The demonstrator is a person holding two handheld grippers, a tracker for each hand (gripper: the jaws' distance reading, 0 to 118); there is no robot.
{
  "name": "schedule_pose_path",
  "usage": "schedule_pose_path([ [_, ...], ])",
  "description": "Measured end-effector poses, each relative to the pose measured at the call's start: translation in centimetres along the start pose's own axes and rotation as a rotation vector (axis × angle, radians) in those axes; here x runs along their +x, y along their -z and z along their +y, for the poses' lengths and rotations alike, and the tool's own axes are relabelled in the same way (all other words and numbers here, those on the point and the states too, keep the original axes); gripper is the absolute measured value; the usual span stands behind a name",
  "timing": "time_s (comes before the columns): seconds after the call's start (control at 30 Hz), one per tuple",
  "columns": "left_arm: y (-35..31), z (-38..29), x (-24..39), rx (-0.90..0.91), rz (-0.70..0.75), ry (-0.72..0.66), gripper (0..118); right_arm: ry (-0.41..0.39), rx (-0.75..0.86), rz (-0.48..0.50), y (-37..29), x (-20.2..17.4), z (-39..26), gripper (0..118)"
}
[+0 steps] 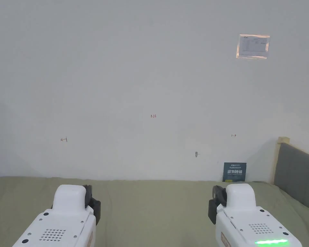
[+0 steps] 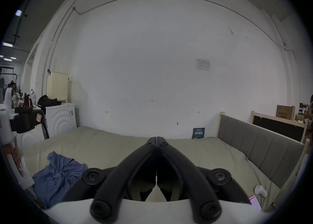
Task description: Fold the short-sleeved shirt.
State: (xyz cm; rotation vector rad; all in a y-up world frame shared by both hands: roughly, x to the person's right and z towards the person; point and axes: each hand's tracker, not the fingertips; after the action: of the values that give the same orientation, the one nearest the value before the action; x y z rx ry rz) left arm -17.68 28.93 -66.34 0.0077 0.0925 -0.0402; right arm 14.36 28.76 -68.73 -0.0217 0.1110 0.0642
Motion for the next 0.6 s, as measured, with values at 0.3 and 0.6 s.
schedule_pose_path([
  [0.3,0.3,-0.3,0.1,0.000,-0.003,-0.025,6,0.004,0.000,-0.004,0.2,0.2,0.1,0],
  [0.6,-2.6,-1.6,-4.4,-0.006,0.092,-0.024,6,0.001,0.007,0.135,0.7,-5.1,0.0,0],
])
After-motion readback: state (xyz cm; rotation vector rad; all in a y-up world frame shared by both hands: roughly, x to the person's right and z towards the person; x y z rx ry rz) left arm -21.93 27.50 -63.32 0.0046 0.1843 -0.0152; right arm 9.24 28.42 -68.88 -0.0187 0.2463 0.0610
